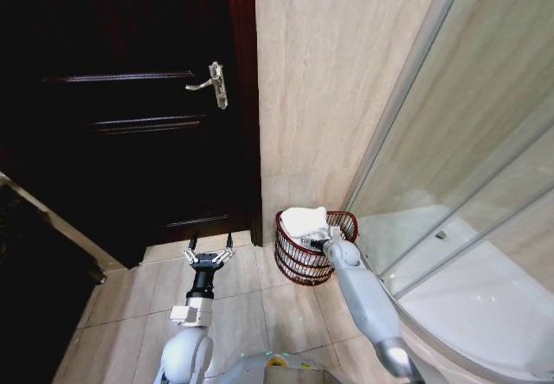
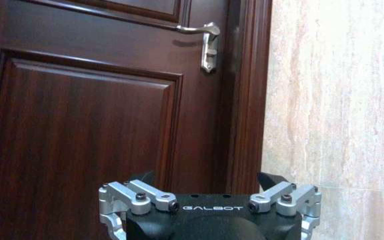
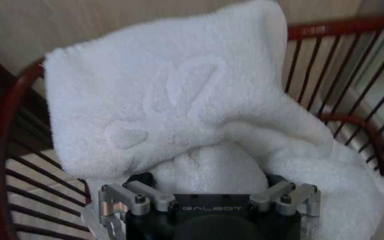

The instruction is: Discard the used towel into the hamper.

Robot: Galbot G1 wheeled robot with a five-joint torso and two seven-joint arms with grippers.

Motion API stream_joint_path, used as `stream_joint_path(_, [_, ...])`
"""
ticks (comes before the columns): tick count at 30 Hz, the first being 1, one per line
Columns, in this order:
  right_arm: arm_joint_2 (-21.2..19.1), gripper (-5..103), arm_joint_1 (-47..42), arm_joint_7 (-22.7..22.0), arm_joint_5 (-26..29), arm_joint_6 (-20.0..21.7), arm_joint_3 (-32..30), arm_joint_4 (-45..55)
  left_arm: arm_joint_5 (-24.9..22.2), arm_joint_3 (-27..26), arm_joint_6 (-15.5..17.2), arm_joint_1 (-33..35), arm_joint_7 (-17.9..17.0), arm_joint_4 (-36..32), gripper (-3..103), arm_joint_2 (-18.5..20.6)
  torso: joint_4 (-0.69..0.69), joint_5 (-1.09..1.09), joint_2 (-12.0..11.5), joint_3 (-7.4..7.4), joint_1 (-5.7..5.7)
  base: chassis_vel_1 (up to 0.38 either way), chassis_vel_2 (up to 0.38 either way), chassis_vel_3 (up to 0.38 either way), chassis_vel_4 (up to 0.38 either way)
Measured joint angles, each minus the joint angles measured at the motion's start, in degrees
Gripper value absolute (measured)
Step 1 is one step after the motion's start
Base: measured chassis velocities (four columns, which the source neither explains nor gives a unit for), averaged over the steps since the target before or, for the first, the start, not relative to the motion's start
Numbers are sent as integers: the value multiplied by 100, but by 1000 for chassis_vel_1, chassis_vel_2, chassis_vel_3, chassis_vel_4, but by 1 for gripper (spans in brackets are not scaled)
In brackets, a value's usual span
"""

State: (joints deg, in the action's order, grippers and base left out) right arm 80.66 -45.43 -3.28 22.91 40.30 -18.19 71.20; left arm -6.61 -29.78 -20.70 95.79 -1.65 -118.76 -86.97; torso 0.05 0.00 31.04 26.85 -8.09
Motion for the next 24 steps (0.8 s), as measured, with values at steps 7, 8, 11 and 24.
stream_joint_path(7, [-19,100,-215,-321,-774,-789,99,662,-127,3,-147,-85,13,157,100,-3,0,1,0,0,0,0,0,0,0])
stream_joint_path(8, [-25,100,-252,-367,-910,-894,100,777,-151,-4,-176,-100,18,190,100,-3,0,0,0,0,0,0,0,0,0])
stream_joint_path(11, [-59,100,-339,-432,-1163,-981,94,1112,-269,-61,-193,-160,83,284,100,30,0,0,0,0,0,0,0,0,0])
stream_joint_path(24, [116,100,287,-369,-1417,-978,-14,970,-484,-160,112,-556,124,641,100,133,0,0,0,0,0,0,0,0,0])
